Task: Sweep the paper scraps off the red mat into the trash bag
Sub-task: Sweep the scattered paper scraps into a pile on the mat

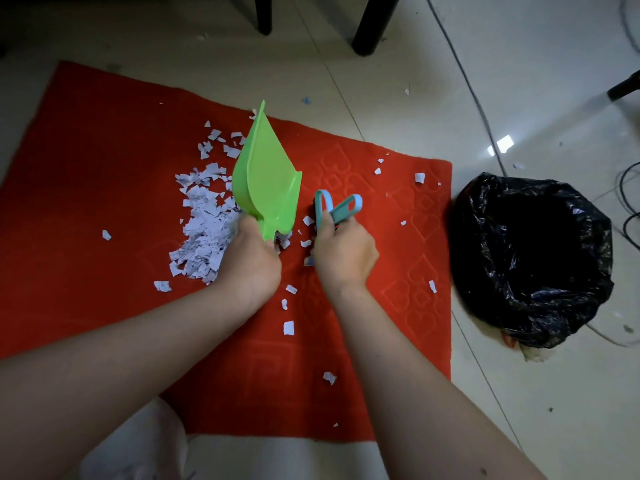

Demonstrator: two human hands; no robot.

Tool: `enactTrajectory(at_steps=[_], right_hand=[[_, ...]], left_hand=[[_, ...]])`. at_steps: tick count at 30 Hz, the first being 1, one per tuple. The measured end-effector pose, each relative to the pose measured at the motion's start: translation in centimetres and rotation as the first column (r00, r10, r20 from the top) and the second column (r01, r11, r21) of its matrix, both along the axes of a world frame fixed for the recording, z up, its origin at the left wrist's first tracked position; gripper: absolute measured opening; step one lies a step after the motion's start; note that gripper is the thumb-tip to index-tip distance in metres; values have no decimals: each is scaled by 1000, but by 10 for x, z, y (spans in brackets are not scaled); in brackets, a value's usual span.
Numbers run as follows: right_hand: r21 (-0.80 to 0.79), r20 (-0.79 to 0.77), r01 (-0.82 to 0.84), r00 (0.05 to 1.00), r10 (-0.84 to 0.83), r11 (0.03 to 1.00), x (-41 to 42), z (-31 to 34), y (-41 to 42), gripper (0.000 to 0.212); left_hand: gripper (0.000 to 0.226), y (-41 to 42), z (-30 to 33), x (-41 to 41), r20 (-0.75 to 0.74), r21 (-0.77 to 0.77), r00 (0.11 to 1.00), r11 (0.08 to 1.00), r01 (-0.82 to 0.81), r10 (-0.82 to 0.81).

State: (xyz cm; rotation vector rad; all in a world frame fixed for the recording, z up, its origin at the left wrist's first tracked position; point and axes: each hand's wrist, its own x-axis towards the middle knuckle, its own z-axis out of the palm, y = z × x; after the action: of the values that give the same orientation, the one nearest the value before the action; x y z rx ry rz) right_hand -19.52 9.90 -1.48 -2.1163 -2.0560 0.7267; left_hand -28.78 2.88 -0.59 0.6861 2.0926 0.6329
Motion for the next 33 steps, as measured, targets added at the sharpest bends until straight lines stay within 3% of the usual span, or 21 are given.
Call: enactTrajectory(at_steps=[5,7,10,15,18,21,25,29,33], right_hand=[[144,3,150,988,-152,978,23,9,20,41],[133,43,174,983,-181,976,26,7,25,41],[55,87,126,988,-131,990,17,1,21,40],[-13,4,-4,1000,4,1000,-5,-4,8,38],[54,-40,57,998,-55,997,7,2,13,40],[142,21,131,991,-136,981,23,7,14,43],[50,116,124,985,-129,991,20,2,-4,43],[-46,43,56,998,-54,997,-11,-2,-23,40],[-12,-7,74,997,-74,997,-15,2,-24,40]], left_hand=[[27,-9,0,-9,10,-14,1000,1000,-12,12],[27,-11,0,-11,4,-19,1000,1000,-9,9],[26,-11,1,-12,10,-14,1000,1000,-14,14],[31,-12,-2,-12,7,-10,1000,1000,-6,6],[32,-15,-3,-13,10,-6,1000,1000,-8,8],[26,-18,-3,-16,34,3,999,999,-36,36],[27,-19,-2,-14,34,-1,999,999,-40,40],[30,-20,-3,-12,12,-3,1000,1000,-26,26],[28,-24,-2,-12,19,11,999,999,-38,37]])
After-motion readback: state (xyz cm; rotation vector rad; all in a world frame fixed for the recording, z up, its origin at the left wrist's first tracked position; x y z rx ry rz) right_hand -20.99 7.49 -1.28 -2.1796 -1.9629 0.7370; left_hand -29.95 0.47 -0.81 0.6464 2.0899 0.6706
